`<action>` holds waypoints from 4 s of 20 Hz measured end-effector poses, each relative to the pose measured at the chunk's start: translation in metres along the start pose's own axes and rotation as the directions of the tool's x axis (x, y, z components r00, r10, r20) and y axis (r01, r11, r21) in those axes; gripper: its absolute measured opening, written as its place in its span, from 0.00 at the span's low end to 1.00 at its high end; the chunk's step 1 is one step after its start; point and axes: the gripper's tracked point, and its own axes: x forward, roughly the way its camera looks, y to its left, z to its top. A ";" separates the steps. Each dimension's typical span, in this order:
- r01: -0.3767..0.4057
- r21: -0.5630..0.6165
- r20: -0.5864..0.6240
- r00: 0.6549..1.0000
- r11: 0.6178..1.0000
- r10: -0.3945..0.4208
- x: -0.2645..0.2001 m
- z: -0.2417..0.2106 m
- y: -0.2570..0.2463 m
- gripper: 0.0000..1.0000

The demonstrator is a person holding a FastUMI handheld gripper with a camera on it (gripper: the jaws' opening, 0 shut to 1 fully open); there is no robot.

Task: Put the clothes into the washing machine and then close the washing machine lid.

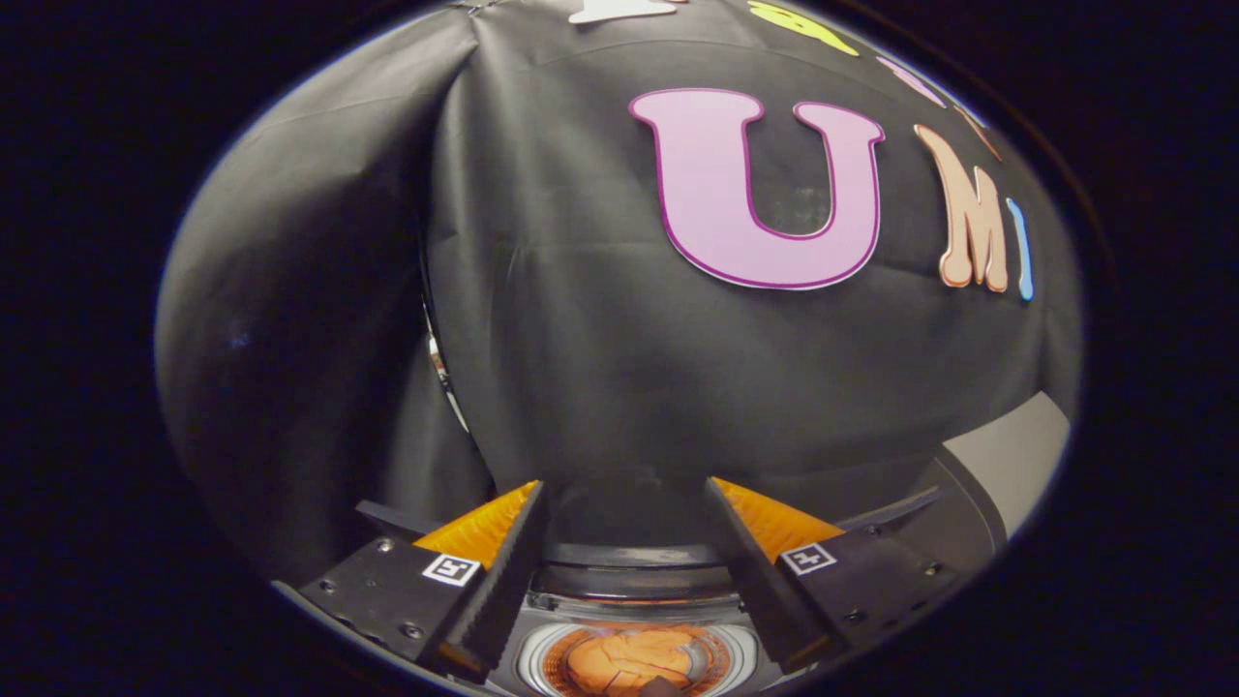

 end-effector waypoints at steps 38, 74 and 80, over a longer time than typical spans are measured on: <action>-0.102 0.060 0.002 0.995 0.993 0.102 -0.041 -0.069 -0.044 0.95; -0.139 0.064 0.281 0.953 0.988 0.116 -0.257 -0.179 -0.108 0.95; -0.127 0.052 0.296 0.949 0.991 0.106 -0.282 -0.185 -0.116 0.96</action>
